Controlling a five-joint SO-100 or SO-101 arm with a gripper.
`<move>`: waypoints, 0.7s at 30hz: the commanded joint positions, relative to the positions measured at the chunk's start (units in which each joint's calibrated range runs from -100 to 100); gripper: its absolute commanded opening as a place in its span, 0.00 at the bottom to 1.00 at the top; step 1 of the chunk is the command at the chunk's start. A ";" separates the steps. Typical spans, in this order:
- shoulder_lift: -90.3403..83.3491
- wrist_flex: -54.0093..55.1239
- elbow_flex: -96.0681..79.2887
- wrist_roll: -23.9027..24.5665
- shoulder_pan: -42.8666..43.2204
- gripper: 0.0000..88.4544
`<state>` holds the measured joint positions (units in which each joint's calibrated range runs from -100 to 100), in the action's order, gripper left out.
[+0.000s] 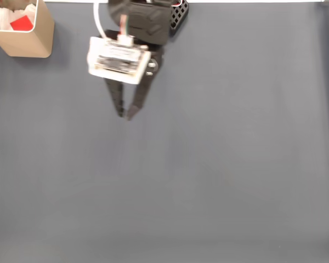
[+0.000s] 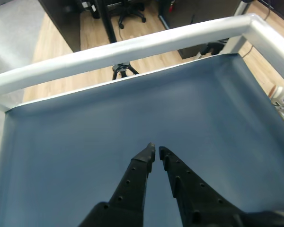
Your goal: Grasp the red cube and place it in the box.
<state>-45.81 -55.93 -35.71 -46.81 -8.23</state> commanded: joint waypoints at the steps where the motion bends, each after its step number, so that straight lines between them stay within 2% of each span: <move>1: -2.98 2.57 -1.69 -0.83 4.04 0.00; 10: -6.62 6.34 -8.99 -0.93 10.72 0.00; 21: -16.93 10.44 -25.33 -1.32 13.63 0.00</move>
<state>-58.84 -47.02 -58.68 -47.89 4.67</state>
